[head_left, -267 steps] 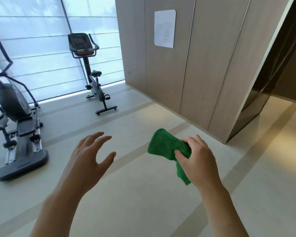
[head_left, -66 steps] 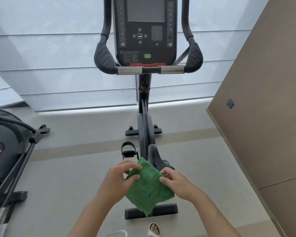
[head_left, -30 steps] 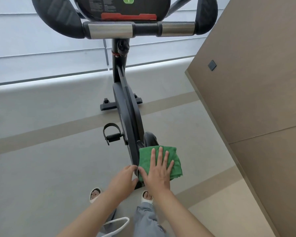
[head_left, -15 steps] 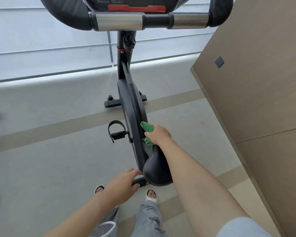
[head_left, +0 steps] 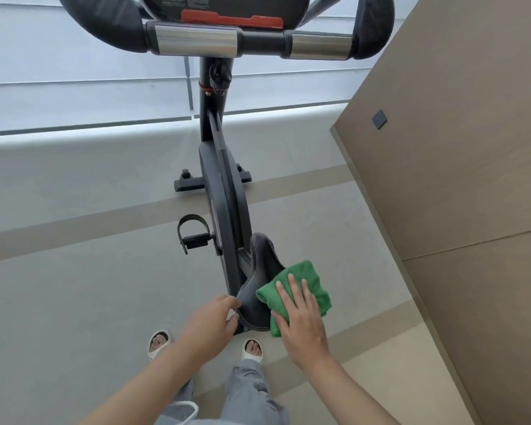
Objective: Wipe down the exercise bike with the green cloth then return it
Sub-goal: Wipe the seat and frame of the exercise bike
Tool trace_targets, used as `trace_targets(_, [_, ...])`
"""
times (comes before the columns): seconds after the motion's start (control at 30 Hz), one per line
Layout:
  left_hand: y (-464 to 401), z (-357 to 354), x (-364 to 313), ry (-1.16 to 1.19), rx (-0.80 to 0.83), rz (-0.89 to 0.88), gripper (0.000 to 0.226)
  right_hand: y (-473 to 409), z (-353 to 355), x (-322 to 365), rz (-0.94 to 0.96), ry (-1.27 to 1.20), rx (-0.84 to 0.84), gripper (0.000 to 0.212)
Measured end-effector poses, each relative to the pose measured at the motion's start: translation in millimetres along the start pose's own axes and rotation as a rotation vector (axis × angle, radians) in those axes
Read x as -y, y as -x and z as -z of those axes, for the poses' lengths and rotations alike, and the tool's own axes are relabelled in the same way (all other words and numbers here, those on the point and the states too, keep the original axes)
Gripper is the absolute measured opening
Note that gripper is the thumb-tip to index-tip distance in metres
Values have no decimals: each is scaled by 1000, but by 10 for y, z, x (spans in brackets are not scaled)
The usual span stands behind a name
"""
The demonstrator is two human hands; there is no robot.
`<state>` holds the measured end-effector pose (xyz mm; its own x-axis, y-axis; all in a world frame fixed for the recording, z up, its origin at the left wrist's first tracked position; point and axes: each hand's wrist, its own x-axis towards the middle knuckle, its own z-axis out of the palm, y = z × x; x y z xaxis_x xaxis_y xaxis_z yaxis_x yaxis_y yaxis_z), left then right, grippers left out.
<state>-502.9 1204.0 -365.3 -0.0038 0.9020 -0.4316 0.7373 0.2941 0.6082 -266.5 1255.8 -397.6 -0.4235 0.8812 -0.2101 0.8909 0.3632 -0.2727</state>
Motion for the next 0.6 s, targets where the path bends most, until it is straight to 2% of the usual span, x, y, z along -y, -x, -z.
trace_targets(0.1, [-79,-60,-75,-36,0,-116,38,18,-3,41,-60,54,33,68])
trace_targets(0.23, [-190,-163,-117,-148,55,-221,49,-478,132,89,-198,106,77,68])
trace_targets(0.37, [-281,-206,-155,-189,40,-214,59,-1071,395,-51,-258,-133,247,56])
trace_targets(0.43, [-307,-216,-169,-201,20,-196,59,-1239,436,-114,-274,-228,300,59])
trace_targets(0.53, [-316,-236,-164,-197,-15,-182,55,-1251,393,-158,-282,-263,296,63])
trace_targets(0.6, [-312,-266,-151,-194,-46,-190,52,-1133,354,-170,-245,-254,229,57])
